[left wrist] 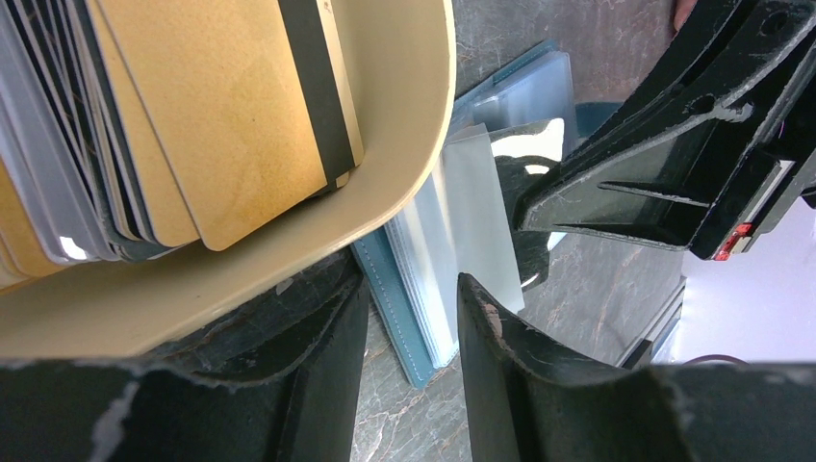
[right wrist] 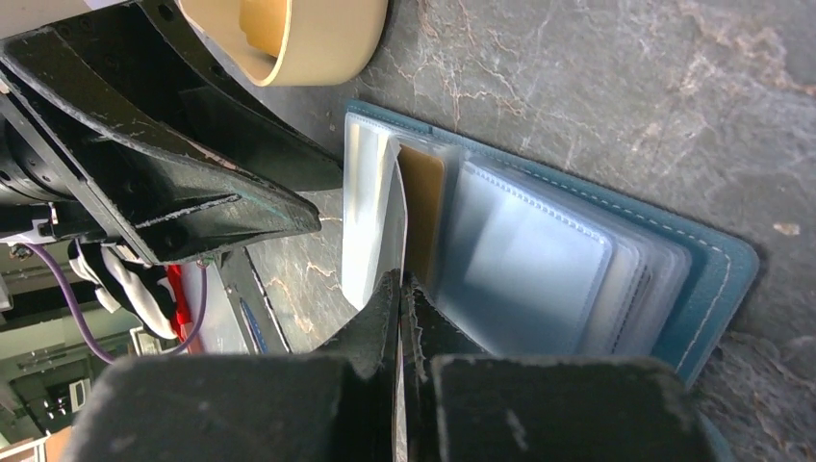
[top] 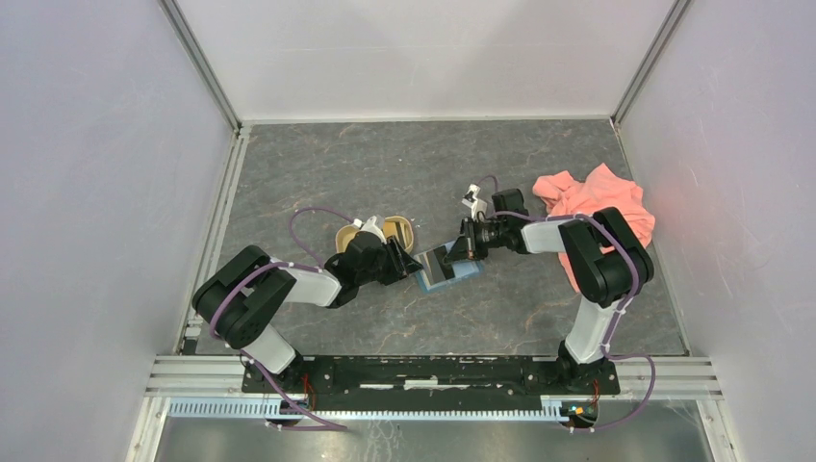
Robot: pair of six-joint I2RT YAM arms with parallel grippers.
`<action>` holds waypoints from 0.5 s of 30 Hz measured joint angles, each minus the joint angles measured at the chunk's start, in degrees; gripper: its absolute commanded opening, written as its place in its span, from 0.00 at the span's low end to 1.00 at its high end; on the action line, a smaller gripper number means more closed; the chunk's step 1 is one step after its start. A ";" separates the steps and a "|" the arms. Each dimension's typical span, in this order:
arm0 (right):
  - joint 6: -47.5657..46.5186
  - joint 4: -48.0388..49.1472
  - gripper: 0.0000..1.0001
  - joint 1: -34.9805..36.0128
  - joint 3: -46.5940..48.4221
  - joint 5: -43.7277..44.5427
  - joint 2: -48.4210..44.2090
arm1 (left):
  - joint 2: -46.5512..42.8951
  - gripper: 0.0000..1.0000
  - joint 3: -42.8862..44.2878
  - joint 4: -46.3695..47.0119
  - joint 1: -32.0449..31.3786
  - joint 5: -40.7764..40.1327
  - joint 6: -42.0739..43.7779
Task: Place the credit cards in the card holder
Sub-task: Insert the credit card into the card holder.
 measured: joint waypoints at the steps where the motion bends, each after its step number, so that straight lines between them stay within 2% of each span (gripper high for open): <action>1: -0.09 -0.20 0.00 0.11 0.46 -0.17 0.33 | 0.00 0.47 0.00 0.00 0.00 0.00 0.00; 15: -0.70 -1.77 0.00 1.79 2.99 -1.92 2.89 | 0.28 0.46 0.02 0.26 0.00 0.09 0.00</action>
